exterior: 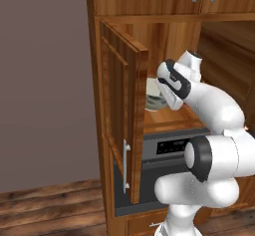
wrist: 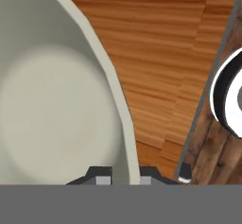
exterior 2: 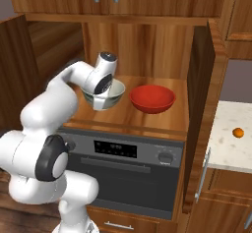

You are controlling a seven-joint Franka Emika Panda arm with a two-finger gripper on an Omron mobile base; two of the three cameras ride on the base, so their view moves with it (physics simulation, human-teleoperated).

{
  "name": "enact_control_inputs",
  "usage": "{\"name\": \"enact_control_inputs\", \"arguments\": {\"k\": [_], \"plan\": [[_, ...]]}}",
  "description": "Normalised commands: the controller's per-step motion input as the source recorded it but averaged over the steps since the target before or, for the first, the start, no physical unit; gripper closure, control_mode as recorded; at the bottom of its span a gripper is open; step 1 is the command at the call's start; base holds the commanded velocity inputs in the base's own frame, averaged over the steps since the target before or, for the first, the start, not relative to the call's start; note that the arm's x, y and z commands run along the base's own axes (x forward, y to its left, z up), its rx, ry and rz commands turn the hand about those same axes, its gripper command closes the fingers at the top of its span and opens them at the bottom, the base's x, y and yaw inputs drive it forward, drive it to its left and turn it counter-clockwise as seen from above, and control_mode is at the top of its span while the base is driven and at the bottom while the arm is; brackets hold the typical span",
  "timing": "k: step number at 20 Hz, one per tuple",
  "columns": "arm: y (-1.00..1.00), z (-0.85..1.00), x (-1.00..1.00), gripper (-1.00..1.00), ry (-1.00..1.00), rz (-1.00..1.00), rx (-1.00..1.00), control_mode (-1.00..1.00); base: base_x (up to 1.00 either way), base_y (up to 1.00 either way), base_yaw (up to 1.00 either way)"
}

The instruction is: Pick both bowls and place them on the counter. Then place the tangerine in one bowl and place the cheese in the other bowl.

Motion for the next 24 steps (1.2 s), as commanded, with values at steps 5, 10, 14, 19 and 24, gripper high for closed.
{"name": "enact_control_inputs", "arguments": {"k": [5,10,14,19,24], "plan": [[0.01,0.21,-0.54,1.0,-0.12,0.0,-0.06,-1.0,0.0,0.0,0.0],[0.0,0.15,-0.45,1.0,-0.11,0.03,-0.09,-1.0,0.0,0.0,0.0],[0.0,0.19,-0.34,1.0,-0.08,0.05,-0.09,-1.0,0.0,0.0,0.0],[0.0,0.24,-0.32,1.0,0.0,0.02,-0.07,-1.0,0.0,0.0,0.0],[0.0,0.24,-0.35,1.0,-0.01,0.01,-0.06,-1.0,0.0,0.0,0.0]]}}
